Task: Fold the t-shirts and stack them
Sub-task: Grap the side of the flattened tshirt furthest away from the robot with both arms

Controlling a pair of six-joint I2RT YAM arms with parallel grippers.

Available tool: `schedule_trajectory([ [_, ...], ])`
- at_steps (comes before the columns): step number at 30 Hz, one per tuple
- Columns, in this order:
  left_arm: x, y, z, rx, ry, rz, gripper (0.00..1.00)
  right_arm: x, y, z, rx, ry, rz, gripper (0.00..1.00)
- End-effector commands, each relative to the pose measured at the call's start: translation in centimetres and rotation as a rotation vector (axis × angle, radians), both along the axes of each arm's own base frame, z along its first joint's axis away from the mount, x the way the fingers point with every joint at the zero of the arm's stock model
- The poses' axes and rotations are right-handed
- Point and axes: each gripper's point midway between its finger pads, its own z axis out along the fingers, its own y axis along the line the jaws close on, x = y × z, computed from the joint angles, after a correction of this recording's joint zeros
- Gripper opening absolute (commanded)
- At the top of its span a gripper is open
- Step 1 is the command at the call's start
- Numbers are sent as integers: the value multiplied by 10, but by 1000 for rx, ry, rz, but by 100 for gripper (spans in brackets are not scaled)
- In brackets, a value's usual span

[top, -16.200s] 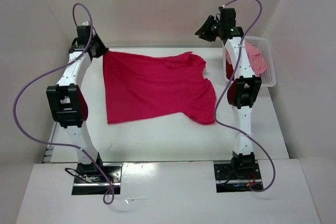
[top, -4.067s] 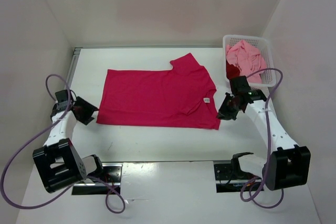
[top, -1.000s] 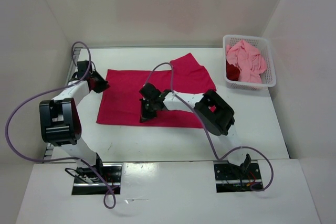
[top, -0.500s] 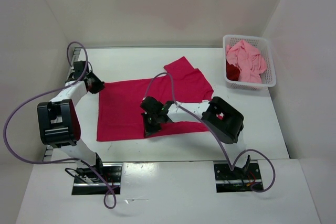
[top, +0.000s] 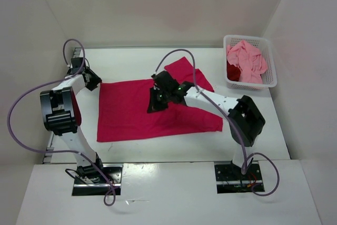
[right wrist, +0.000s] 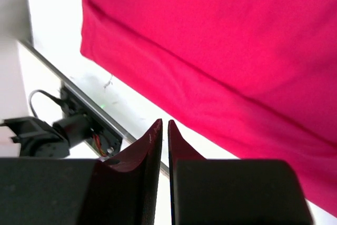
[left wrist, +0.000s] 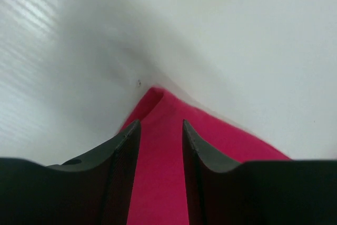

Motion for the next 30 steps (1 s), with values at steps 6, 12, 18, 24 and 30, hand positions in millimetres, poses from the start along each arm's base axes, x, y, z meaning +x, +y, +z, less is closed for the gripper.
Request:
schedule_trajectory([
  [6, 35, 13, -1, 50, -41, -13, 39, 18, -20, 31, 29, -41, -13, 14],
  [12, 43, 11, -12, 34, -36, -27, 39, 61, -54, 53, 45, -91, -81, 17],
  [18, 50, 12, -6, 42, -47, -46, 32, 84, -84, 57, 32, -109, -143, 18],
  [24, 41, 8, -22, 18, -12, -45, 27, 137, -136, 67, 18, -173, -276, 24],
  [30, 43, 6, -24, 6, -16, -44, 32, 194, -187, 59, -31, -198, -400, 28],
])
